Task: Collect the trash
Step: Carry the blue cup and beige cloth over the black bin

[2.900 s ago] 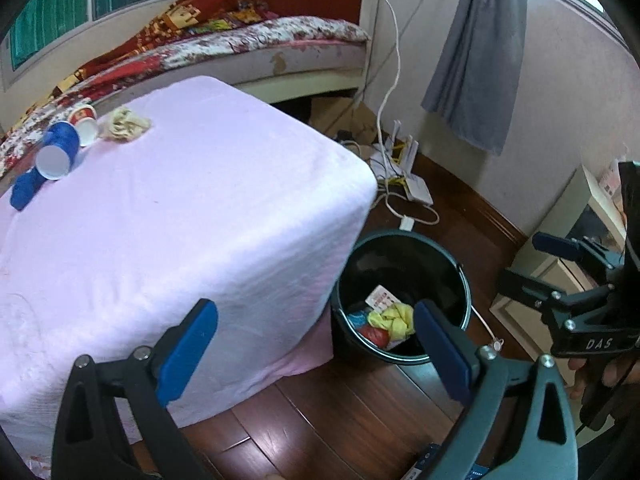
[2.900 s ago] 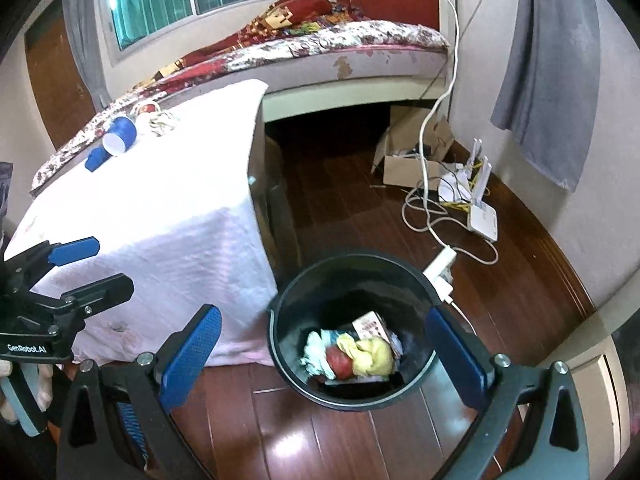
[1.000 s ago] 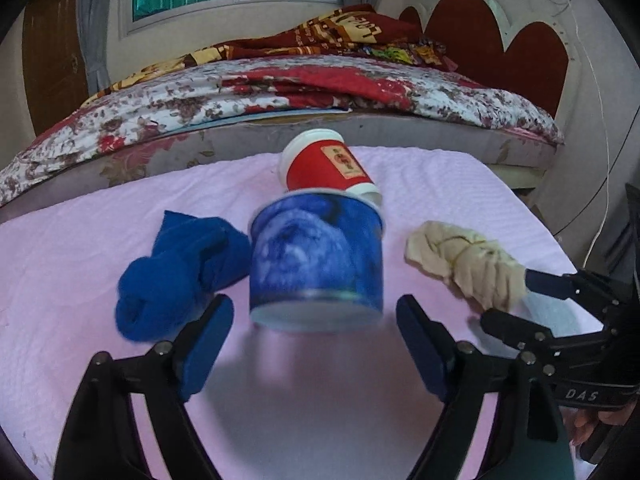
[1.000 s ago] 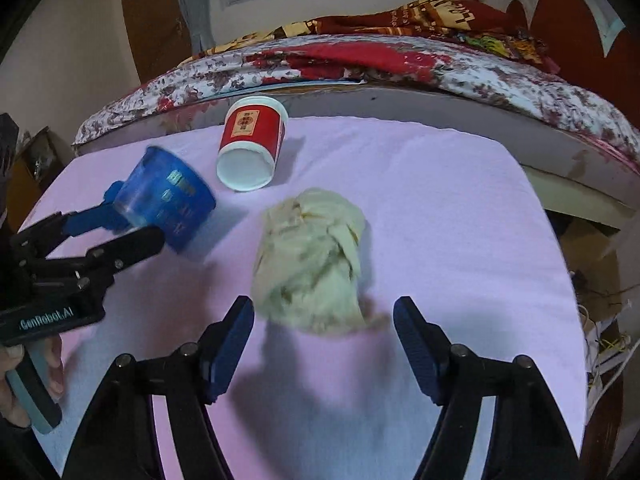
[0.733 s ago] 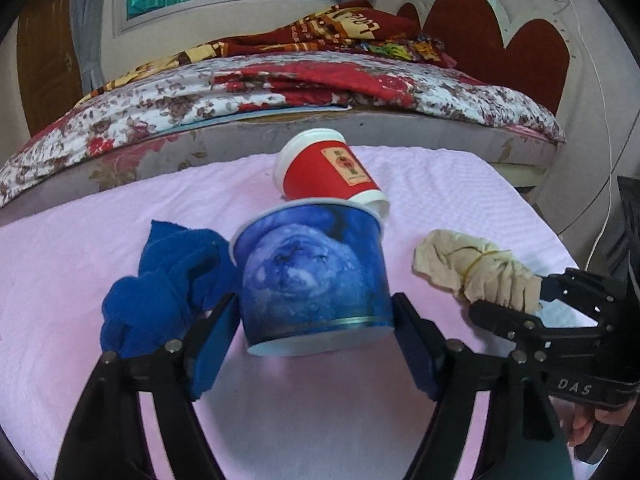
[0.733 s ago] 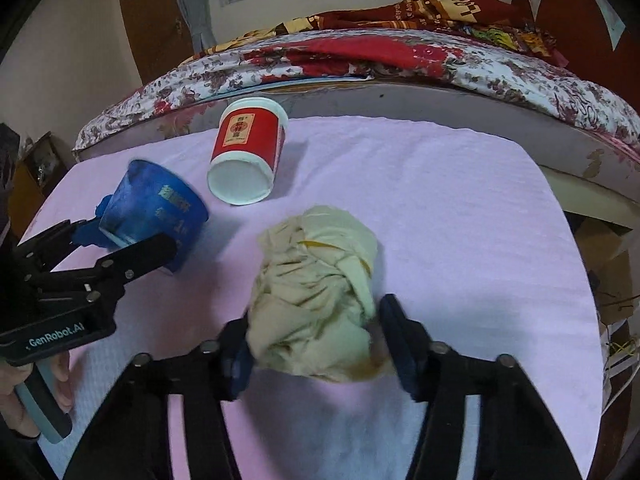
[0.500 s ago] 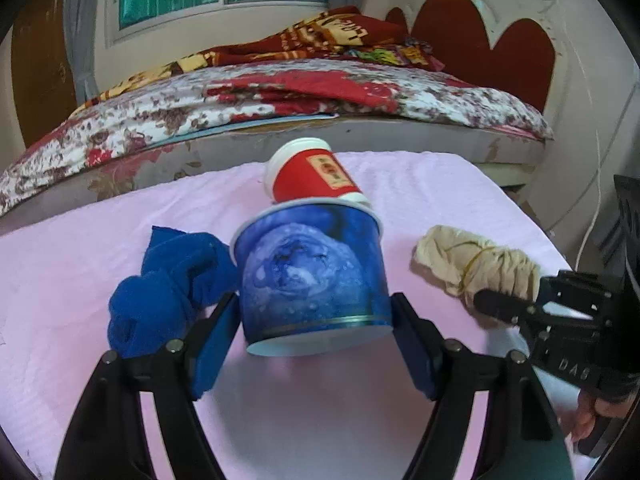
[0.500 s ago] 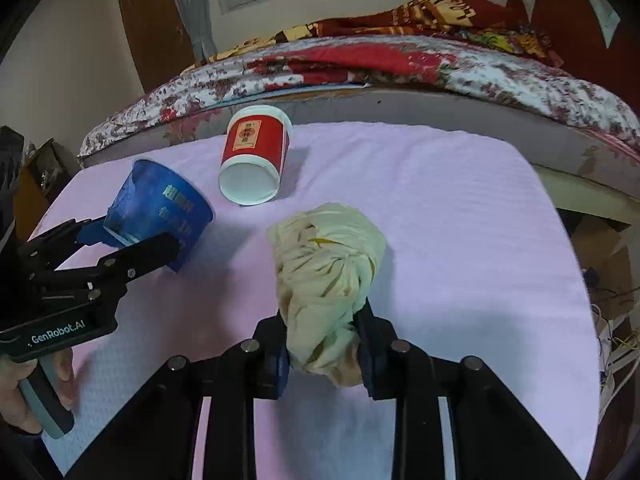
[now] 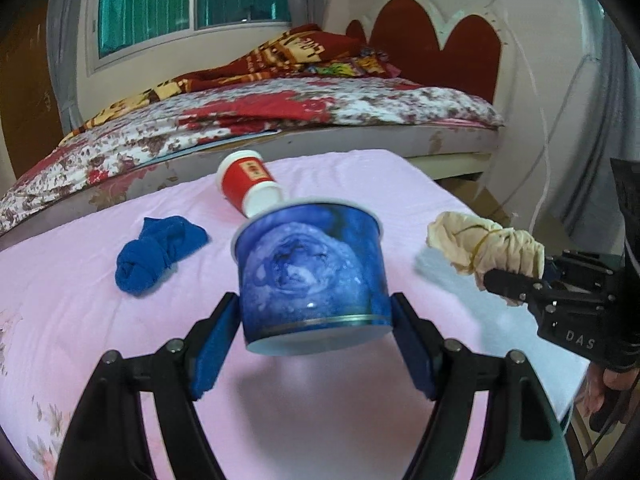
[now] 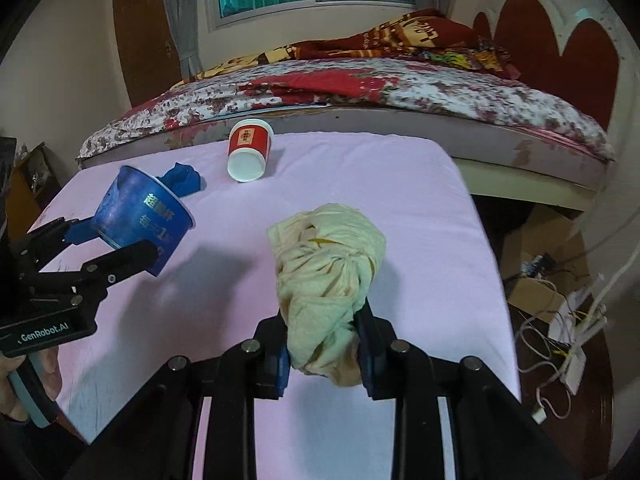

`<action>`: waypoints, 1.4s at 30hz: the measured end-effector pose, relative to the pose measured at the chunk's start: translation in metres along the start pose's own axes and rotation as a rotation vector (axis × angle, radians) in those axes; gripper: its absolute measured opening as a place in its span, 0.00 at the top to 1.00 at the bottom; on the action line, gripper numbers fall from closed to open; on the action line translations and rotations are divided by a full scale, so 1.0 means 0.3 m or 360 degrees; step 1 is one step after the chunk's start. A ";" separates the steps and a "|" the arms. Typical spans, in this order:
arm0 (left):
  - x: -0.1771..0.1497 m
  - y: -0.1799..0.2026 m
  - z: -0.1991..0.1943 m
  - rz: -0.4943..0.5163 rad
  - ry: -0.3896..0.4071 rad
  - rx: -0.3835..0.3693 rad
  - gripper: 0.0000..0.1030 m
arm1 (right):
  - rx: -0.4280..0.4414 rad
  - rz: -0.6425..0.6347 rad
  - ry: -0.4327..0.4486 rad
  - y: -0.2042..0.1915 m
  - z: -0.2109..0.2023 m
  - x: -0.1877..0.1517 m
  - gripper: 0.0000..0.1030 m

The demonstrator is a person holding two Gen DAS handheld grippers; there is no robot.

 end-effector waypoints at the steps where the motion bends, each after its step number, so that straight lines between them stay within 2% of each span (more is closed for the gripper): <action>1: -0.005 0.016 -0.019 0.0009 0.0008 -0.0005 0.27 | -0.0009 0.0008 0.0007 0.010 -0.027 -0.014 0.72; 12: -0.071 0.145 -0.166 0.0048 0.0040 -0.0087 0.27 | -0.0074 0.0093 0.0082 0.106 -0.314 -0.178 0.72; 22: -0.150 0.307 -0.235 0.0157 0.0027 -0.0156 0.27 | -0.0204 0.0212 0.0102 0.272 -0.556 -0.402 0.72; 31: -0.208 0.485 -0.263 0.0253 0.0003 -0.0253 0.27 | -0.0283 0.0376 0.0122 0.414 -0.676 -0.529 0.72; 42: -0.263 0.707 -0.242 0.0372 -0.0066 -0.0390 0.27 | -0.0355 0.0455 0.0065 0.521 -0.725 -0.669 0.72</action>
Point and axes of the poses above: each gripper's, at about its wrist camera, not at the fingertips, and z roughly the way its jaws point, y to its right, x to its top, the point moved 1 cm from there along z, roughly the way its jaws point, and after that the axes turned 7 degrees about -x, right-handed, at the moved point
